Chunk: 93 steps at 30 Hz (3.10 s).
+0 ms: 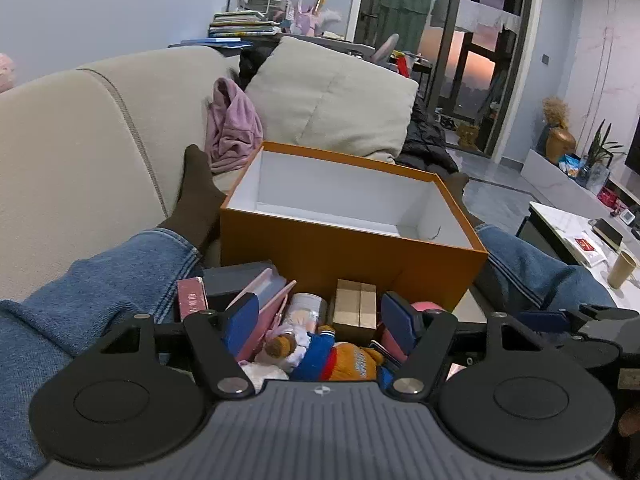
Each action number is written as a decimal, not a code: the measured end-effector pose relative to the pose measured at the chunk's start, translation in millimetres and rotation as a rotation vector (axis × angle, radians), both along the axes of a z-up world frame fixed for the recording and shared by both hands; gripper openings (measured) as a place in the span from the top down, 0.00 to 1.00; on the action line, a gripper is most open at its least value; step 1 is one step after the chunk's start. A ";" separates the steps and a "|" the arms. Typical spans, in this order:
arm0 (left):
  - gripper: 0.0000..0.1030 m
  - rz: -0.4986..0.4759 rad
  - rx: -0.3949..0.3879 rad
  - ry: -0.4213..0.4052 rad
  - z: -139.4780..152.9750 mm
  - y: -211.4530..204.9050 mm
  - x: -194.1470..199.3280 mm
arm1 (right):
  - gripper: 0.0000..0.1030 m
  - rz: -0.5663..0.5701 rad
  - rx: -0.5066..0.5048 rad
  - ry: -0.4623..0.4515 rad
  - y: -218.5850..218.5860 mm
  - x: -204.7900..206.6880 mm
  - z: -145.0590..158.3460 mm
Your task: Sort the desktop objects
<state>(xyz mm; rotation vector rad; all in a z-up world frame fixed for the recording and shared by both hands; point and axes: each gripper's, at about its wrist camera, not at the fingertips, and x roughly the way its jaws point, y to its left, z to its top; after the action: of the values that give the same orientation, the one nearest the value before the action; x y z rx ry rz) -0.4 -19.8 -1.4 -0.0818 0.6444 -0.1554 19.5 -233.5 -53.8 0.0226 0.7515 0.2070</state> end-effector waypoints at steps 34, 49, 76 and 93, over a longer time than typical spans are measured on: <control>0.22 -0.033 0.052 -0.030 -1.3 -4.9 -2.3 | 0.05 -0.020 -0.022 0.021 -0.4 3.5 -1.8; 0.22 -0.033 0.062 -0.001 -4.4 -6.2 -1.0 | 0.05 -0.029 -0.026 0.028 -0.4 5.3 -3.4; 0.35 0.029 0.160 0.069 -2.9 34.1 35.7 | 0.45 0.181 0.105 0.134 37.6 58.7 -0.9; 0.48 -0.125 0.260 0.212 -45.9 20.8 90.5 | 0.43 0.115 0.177 0.343 56.0 132.1 -40.1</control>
<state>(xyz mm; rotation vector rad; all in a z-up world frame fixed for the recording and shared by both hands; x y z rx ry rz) 90.1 1.0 -47.4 0.1949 0.8770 -0.1833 151.6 -177.5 -93.9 0.1875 1.0755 0.3854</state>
